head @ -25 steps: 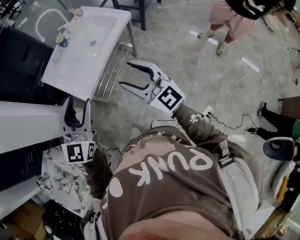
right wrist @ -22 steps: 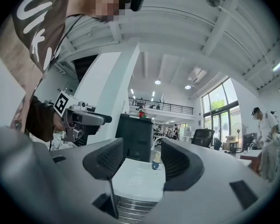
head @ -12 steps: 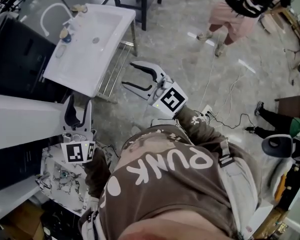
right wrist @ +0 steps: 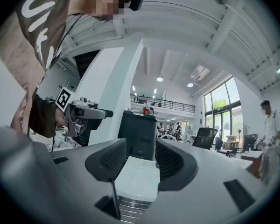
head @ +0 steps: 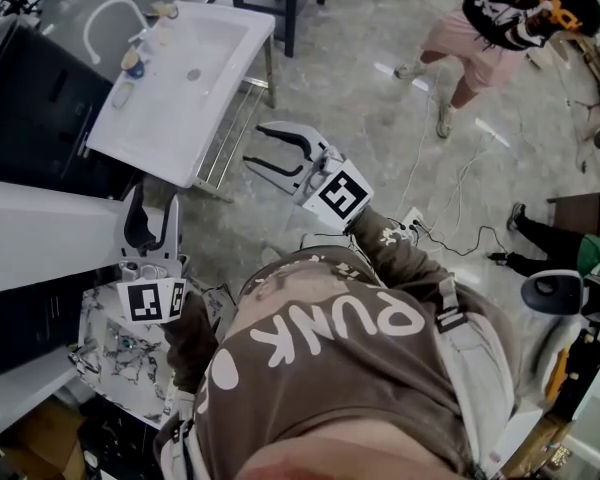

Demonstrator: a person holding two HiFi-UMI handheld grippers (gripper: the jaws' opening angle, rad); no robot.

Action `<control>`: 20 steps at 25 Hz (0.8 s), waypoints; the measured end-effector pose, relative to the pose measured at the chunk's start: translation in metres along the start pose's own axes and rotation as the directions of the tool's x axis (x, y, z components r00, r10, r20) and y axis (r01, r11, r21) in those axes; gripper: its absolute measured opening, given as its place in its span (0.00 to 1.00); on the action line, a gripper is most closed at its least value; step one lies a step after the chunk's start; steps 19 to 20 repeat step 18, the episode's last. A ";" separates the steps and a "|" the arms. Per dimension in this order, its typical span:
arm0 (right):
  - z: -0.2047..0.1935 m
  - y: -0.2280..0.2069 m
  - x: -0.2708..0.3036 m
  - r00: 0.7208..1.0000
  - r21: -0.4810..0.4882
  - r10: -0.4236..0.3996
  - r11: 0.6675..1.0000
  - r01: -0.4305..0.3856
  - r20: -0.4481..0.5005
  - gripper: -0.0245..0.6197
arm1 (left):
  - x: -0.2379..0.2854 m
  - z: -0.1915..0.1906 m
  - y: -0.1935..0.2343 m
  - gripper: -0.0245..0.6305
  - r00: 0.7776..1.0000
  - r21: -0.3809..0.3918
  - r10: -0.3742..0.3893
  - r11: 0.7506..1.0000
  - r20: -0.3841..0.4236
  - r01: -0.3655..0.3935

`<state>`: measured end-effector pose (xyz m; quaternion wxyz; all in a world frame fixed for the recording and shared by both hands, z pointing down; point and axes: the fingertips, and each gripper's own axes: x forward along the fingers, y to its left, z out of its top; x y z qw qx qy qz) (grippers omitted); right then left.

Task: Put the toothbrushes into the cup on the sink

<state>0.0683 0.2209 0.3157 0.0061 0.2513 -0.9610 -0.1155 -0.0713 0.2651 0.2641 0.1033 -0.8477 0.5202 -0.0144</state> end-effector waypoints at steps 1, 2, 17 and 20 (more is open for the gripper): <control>-0.001 0.000 0.001 1.000 -0.003 0.001 1.000 -0.001 -0.004 0.36 | -0.001 0.000 0.001 0.37 1.000 0.000 0.001 1.000 0.000 -0.001; -0.001 0.000 0.001 1.000 -0.006 0.001 1.000 -0.001 -0.006 0.35 | -0.001 0.000 0.002 0.37 1.000 0.000 0.001 1.000 0.001 -0.001; 0.003 -0.005 -0.006 1.000 -0.014 -0.010 1.000 0.010 -0.005 0.34 | 0.002 0.002 -0.002 0.37 1.000 0.002 0.005 1.000 0.001 -0.005; 0.004 -0.005 -0.006 1.000 -0.015 -0.011 1.000 0.011 -0.002 0.34 | 0.002 0.002 -0.001 0.37 1.000 0.001 0.006 1.000 0.000 -0.006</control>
